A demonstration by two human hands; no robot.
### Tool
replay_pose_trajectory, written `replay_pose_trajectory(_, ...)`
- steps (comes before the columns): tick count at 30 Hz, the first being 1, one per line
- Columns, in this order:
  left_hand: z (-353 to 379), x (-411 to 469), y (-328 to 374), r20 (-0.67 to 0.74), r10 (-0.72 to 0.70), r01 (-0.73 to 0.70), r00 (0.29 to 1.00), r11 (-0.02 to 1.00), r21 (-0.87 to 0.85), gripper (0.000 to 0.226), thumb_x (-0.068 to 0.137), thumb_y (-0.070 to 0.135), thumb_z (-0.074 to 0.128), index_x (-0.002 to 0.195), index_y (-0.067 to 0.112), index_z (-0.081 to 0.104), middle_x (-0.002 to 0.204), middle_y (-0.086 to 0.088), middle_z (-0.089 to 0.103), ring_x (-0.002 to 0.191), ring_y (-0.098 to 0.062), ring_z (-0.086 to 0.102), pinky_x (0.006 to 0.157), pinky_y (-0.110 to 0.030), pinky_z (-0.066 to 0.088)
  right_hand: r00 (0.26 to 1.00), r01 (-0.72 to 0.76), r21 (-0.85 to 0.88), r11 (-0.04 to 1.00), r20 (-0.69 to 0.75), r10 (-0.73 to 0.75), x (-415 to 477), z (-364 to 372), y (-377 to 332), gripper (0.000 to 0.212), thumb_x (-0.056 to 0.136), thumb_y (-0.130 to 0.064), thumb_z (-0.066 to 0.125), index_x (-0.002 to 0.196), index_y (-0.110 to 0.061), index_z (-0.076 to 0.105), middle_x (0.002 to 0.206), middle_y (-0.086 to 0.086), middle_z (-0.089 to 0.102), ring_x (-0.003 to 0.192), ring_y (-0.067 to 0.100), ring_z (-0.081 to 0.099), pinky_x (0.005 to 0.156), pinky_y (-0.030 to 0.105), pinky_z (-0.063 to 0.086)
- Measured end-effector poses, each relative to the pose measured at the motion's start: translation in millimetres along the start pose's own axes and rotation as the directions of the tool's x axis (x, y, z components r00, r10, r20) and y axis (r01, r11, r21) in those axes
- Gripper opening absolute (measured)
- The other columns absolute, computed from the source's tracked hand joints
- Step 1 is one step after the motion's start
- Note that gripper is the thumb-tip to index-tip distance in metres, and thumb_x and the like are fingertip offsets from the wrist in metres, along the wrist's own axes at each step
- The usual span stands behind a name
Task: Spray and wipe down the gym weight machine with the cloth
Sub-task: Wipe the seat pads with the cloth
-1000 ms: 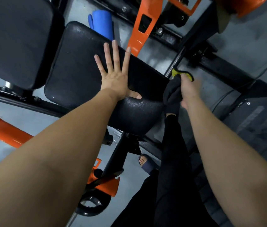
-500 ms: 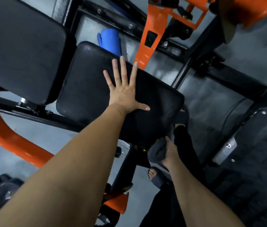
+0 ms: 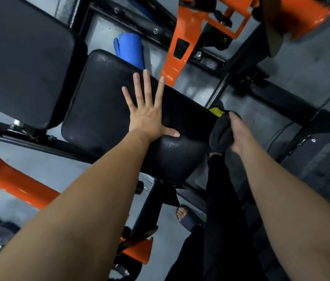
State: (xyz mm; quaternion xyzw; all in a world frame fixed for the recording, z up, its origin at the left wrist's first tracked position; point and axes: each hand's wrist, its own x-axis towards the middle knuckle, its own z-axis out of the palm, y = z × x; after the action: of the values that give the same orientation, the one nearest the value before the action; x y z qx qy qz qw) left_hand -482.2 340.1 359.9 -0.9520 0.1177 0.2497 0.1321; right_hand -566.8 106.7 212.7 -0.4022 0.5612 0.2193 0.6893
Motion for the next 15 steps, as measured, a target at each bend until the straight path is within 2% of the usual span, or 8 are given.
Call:
replay_pose_trajectory(2, 1.2, 0.7, -0.2, -0.013, 0.002, -0.002, 1.0, 1.0, -0.003, 0.165, 0.043, 0.101, 0.059, 0.158, 0.017, -0.025, 0.162, -0.028, -0.026, 0.149, -0.051, -0.023, 0.11, -0.073, -0.017, 0.996, -0.067, 0.11, 0.992, 0.06, 0.061, -13.7, -2.3, 24.7, 0.027, 0.096, -0.047, 0.061, 0.095, -0.02, 0.064, 0.073, -0.003, 0.069, 0.065, 0.011, 0.069, 0.056, 0.021, 0.055)
replay_pose_trajectory(5, 2.4, 0.3, -1.2, -0.023, 0.007, -0.007, 1.0, 1.0, -0.002, 0.166, 0.042, 0.1, 0.061, 0.159, 0.016, -0.022, 0.163, -0.028, -0.025, 0.15, -0.05, -0.022, 0.11, -0.073, -0.017, 0.96, -0.269, 0.203, 0.941, 0.131, 0.246, -38.2, -1.3, 88.0, 0.044, 0.104, -0.048, 0.048, 0.121, -0.012, 0.066, 0.105, 0.005, 0.073, 0.102, 0.019, 0.069, 0.089, 0.03, 0.056)
replay_pose_trajectory(8, 5.0, 0.4, -3.1, -0.05, 0.018, -0.018, 0.999, 1.0, 0.0, 0.166, 0.041, 0.098, 0.063, 0.16, 0.017, -0.02, 0.163, -0.027, -0.024, 0.15, -0.05, -0.021, 0.111, -0.072, -0.017, 0.913, -0.394, 0.231, 0.89, 0.214, 0.348, -67.9, 9.5, 142.0, 0.053, 0.092, -0.048, 0.067, 0.129, -0.009, 0.064, 0.12, 0.012, 0.071, 0.122, 0.03, 0.061, 0.102, 0.039, 0.048)
replay_pose_trajectory(10, 5.3, 0.4, -2.9, -0.057, 0.023, -0.023, 0.998, 1.0, -0.004, 0.166, 0.042, 0.098, 0.064, 0.16, 0.017, -0.02, 0.163, -0.027, -0.024, 0.15, -0.05, -0.021, 0.11, -0.072, -0.017, 0.867, -0.489, 0.295, 0.821, 0.266, 0.421, -87.2, 12.6, 156.6, 0.059, 0.083, -0.046, 0.07, 0.123, -0.004, 0.066, 0.109, 0.014, 0.075, 0.115, 0.029, 0.063, 0.104, 0.037, 0.046)
replay_pose_trajectory(12, 6.2, 0.1, -3.2, -0.069, 0.022, -0.023, 0.997, 1.0, -0.002, 0.166, 0.042, 0.097, 0.065, 0.16, 0.017, -0.019, 0.164, -0.027, -0.023, 0.15, -0.05, -0.02, 0.11, -0.072, -0.017, 0.849, -0.527, 0.343, 0.777, 0.255, 0.463, -85.9, 12.3, 161.8, 0.043, 0.089, -0.039, 0.059, 0.095, 0.001, 0.073, 0.086, 0.012, 0.074, 0.089, 0.025, 0.071, 0.096, 0.03, 0.05)
replay_pose_trajectory(13, 6.0, 0.2, -3.1, -0.073, 0.023, -0.023, 0.997, 1.0, 0.002, 0.166, 0.042, 0.097, 0.065, 0.16, 0.017, -0.019, 0.164, -0.027, -0.022, 0.15, -0.05, -0.019, 0.111, -0.072, -0.017, 0.867, -0.495, 0.319, 0.808, 0.251, 0.432, -84.3, 11.9, 158.6, 0.045, 0.097, -0.037, 0.052, 0.08, -0.001, 0.074, 0.074, 0.01, 0.072, 0.073, 0.02, 0.073, 0.085, 0.026, 0.054)
replay_pose_trajectory(14, 5.4, 0.6, -2.5, -0.076, 0.024, -0.023, 0.997, 1.0, 0.004, 0.166, 0.042, 0.097, 0.065, 0.16, 0.017, -0.019, 0.164, -0.027, -0.022, 0.151, -0.05, -0.019, 0.111, -0.072, -0.016, 0.887, -0.453, 0.291, 0.843, 0.24, 0.394, -81.1, 11.7, 155.4, 0.047, 0.1, -0.038, 0.053, 0.077, -0.003, 0.073, 0.07, 0.009, 0.072, 0.066, 0.017, 0.073, 0.076, 0.024, 0.056)
replay_pose_trajectory(15, 4.9, 0.9, -2.6, -0.078, 0.024, -0.023, 0.997, 1.0, 0.004, 0.166, 0.042, 0.097, 0.065, 0.16, 0.017, -0.019, 0.164, -0.027, -0.022, 0.151, -0.05, -0.019, 0.111, -0.072, -0.016, 0.921, -0.378, 0.236, 0.895, 0.195, 0.338, -81.8, 11.2, 149.6, 0.042, 0.095, -0.043, 0.064, 0.088, -0.003, 0.074, 0.081, 0.011, 0.076, 0.075, 0.018, 0.075, 0.08, 0.027, 0.058)
